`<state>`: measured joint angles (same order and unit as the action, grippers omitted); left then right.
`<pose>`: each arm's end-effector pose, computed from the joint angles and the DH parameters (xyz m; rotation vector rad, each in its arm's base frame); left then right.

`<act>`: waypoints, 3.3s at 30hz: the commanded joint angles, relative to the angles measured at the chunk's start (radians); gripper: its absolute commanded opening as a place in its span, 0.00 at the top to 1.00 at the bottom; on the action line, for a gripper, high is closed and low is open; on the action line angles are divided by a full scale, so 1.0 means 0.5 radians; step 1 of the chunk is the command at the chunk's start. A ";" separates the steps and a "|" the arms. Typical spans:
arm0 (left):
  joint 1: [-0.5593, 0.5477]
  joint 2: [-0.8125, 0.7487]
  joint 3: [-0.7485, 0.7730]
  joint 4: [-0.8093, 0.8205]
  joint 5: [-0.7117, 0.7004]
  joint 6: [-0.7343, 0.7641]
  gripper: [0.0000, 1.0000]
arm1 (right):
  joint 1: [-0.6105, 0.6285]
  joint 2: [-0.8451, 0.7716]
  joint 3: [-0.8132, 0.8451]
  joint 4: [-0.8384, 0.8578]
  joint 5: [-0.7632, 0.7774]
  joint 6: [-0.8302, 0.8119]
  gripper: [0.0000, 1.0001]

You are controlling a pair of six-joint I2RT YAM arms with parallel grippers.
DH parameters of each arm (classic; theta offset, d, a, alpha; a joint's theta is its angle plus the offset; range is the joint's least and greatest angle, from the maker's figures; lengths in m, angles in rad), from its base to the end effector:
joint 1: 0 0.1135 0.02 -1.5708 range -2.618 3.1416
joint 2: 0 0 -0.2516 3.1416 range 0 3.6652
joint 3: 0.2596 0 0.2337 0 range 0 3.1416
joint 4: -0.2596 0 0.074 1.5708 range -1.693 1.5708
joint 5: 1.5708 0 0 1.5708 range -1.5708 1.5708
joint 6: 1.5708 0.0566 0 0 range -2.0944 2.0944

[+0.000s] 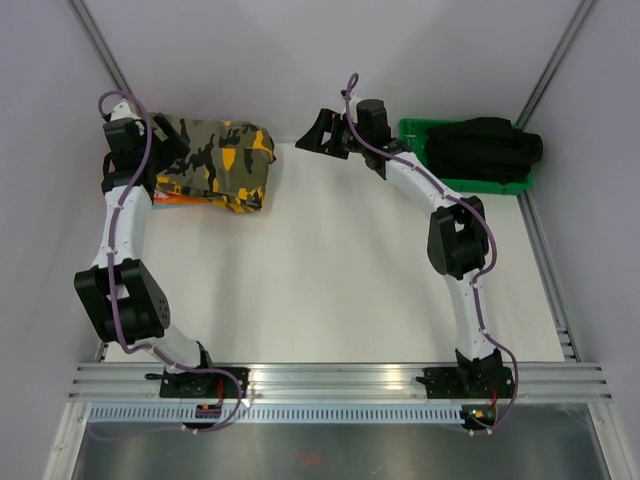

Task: Fold and stack the trousers
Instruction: Neatly place the folded trousers to the corner

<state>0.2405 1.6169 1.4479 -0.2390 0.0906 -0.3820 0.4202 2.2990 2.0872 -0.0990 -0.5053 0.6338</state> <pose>0.3742 0.0865 0.3343 -0.5504 1.9035 -0.1816 0.4805 0.2447 0.2747 -0.1601 2.0157 1.1721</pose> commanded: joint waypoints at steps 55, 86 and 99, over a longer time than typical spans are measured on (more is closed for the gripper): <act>-1.006 1.607 1.586 -0.160 -1.316 0.807 0.98 | -0.172 -1.849 -1.561 -0.373 0.747 -0.556 0.02; -0.892 -0.692 0.220 -0.565 0.255 0.279 0.00 | -0.196 -2.446 -1.523 -0.685 1.247 -0.669 0.02; -0.892 -2.116 -0.656 -1.028 -0.111 0.221 0.00 | -0.196 -3.383 -2.241 -0.986 1.326 -0.479 0.02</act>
<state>-0.2043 0.6514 1.1702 -0.7013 0.0689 -0.2073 0.3241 0.6525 1.0168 -0.5346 0.1253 0.3534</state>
